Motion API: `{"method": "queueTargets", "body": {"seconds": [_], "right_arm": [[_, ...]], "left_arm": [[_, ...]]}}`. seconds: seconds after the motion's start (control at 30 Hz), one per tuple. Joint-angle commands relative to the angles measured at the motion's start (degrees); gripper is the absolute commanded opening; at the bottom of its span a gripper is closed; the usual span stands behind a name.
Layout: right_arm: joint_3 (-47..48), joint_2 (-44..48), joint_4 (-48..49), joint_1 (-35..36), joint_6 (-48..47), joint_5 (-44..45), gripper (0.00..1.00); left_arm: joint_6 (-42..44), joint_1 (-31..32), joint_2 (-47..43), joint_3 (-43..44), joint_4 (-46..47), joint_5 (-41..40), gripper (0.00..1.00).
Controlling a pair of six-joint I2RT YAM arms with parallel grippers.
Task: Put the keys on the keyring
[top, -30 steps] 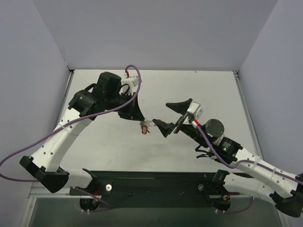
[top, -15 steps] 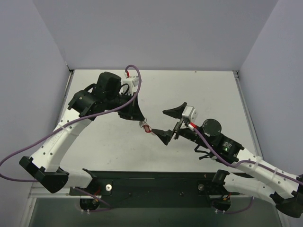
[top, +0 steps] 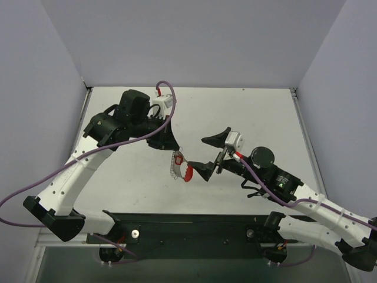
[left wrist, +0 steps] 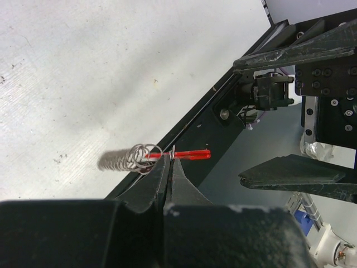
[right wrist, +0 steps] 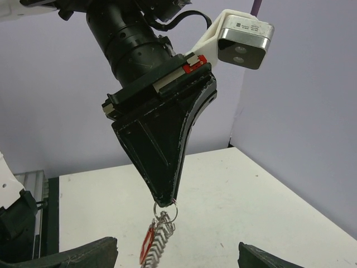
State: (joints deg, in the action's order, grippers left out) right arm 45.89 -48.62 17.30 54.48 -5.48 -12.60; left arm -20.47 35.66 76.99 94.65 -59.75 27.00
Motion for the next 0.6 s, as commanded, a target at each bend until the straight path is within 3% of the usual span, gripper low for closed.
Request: {"method": "queueTargets", "body": {"seconds": [0.0,0.4,0.57], "right_arm": [[2.45,0.19,2.48,-0.42,0.03,-2.08,0.88],[1.84,-0.25,2.39,-0.78,0.20,-1.90,0.93],[1.66,0.10,2.21,-0.95,0.20,-1.55,0.94]], "left_arm": [[1.48,0.11,-2.46,2.82,3.58,0.15,0.00],[2.63,0.11,-4.39,-0.25,5.07,-3.97,0.00],[3.16,0.11,-7.46,-6.48,11.03,-5.12,0.00]]}}
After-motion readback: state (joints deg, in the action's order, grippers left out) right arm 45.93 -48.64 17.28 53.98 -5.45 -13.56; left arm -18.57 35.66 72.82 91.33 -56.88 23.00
